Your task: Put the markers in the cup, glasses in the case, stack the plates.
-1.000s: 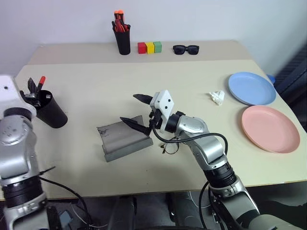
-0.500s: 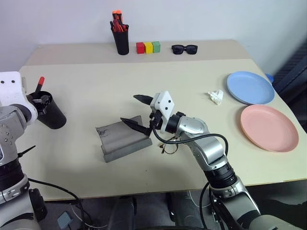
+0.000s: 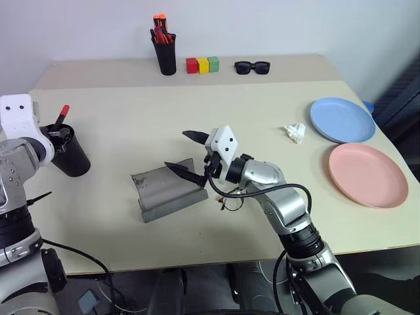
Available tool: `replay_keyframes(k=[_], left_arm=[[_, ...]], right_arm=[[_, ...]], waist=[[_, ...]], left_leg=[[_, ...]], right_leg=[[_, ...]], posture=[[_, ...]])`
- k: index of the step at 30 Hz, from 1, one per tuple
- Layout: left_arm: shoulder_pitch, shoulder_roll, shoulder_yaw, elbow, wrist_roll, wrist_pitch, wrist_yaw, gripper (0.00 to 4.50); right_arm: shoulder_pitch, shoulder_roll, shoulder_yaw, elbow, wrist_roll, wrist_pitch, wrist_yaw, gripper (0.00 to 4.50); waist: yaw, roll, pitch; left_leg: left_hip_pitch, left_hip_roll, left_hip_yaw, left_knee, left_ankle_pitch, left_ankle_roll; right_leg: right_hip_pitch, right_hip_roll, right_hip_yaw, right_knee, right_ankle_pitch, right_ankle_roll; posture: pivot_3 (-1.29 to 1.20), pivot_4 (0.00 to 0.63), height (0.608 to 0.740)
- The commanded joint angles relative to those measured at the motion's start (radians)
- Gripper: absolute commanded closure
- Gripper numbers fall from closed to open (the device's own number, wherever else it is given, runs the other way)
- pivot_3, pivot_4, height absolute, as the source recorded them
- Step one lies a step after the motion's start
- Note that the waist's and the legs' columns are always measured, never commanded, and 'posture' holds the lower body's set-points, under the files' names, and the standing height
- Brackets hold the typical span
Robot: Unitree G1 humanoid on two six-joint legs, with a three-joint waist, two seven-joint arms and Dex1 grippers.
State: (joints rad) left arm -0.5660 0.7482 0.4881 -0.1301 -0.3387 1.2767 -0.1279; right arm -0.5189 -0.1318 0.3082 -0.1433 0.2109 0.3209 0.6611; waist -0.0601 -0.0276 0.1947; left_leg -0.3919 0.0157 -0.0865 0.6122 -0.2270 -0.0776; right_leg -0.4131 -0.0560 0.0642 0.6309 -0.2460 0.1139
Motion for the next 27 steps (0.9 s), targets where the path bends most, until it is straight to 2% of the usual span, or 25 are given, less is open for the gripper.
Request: replay_keyframes(k=[1,3,6,10,18,22,26,27], left_arm=[[-0.031,0.023,0.010,-0.002,0.011,-0.010,-0.008,1.62],[-0.039,0.021,0.014,0.003,0.009,-0.002,-0.010,1.62],[-0.044,0.024,0.018,0.008,0.016,0.000,-0.006,2.45],[-0.041,0.027,0.025,0.012,0.025,-0.002,-0.003,4.44],[-0.025,0.034,0.031,-0.014,0.025,-0.061,-0.025,4.40],[0.049,0.013,0.078,-0.120,0.036,-0.368,-0.081,4.40],[0.105,-0.048,0.146,-0.144,0.065,-0.611,-0.040,4.40],[0.124,-0.070,0.156,-0.132,0.090,-0.719,-0.026,4.40]], right_arm=[[-0.004,0.014,0.000,-0.037,0.007,-0.016,-0.005,0.00],[-0.004,0.014,0.000,-0.037,0.008,-0.016,-0.006,0.00],[-0.004,0.014,0.000,-0.038,0.008,-0.015,-0.008,0.00],[-0.003,0.014,0.001,-0.040,0.008,-0.013,-0.010,0.00],[-0.005,0.015,0.003,-0.038,0.009,-0.016,-0.006,0.00],[-0.006,0.014,0.000,-0.036,0.007,-0.019,-0.008,0.00],[-0.005,0.012,-0.004,-0.036,0.007,-0.017,-0.010,0.00],[-0.005,0.012,-0.005,-0.036,0.009,-0.015,-0.009,0.00]], waist=[[-0.001,0.000,0.000],[-0.001,0.000,0.000],[-0.001,0.000,0.000],[-0.002,0.000,0.000],[-0.005,0.000,0.000],[-0.007,0.000,0.000],[-0.005,0.000,0.000],[-0.004,0.000,0.000]], left_leg=[[0.000,0.000,0.000,0.000,0.000,0.000],[0.000,0.000,0.000,0.000,0.000,0.000],[0.000,0.000,0.000,0.000,0.000,0.000],[0.000,0.000,0.000,0.000,0.000,0.000],[0.000,0.000,0.000,0.000,0.000,0.000],[0.000,0.000,0.000,0.000,0.000,0.000],[-0.001,0.000,0.001,-0.001,0.000,0.000],[0.000,0.000,0.001,-0.001,0.000,0.000]], right_leg=[[0.000,0.000,0.000,0.000,0.000,0.000],[0.000,0.000,0.000,0.000,0.000,0.000],[0.000,0.000,0.000,0.000,0.000,0.000],[0.000,0.000,0.000,0.000,0.000,0.000],[0.000,0.000,0.000,0.000,0.000,0.000],[0.000,0.000,0.000,0.000,0.000,0.000],[-0.001,-0.001,0.000,0.000,0.000,0.000],[-0.001,-0.001,0.000,0.000,0.000,0.000]], posture=[[0.00,0.150,0.740],[0.00,0.150,0.740],[0.00,0.150,0.740],[0.00,0.150,0.740],[0.00,0.150,0.740],[0.00,0.150,0.740],[0.00,0.150,0.740],[0.00,0.150,0.740]])
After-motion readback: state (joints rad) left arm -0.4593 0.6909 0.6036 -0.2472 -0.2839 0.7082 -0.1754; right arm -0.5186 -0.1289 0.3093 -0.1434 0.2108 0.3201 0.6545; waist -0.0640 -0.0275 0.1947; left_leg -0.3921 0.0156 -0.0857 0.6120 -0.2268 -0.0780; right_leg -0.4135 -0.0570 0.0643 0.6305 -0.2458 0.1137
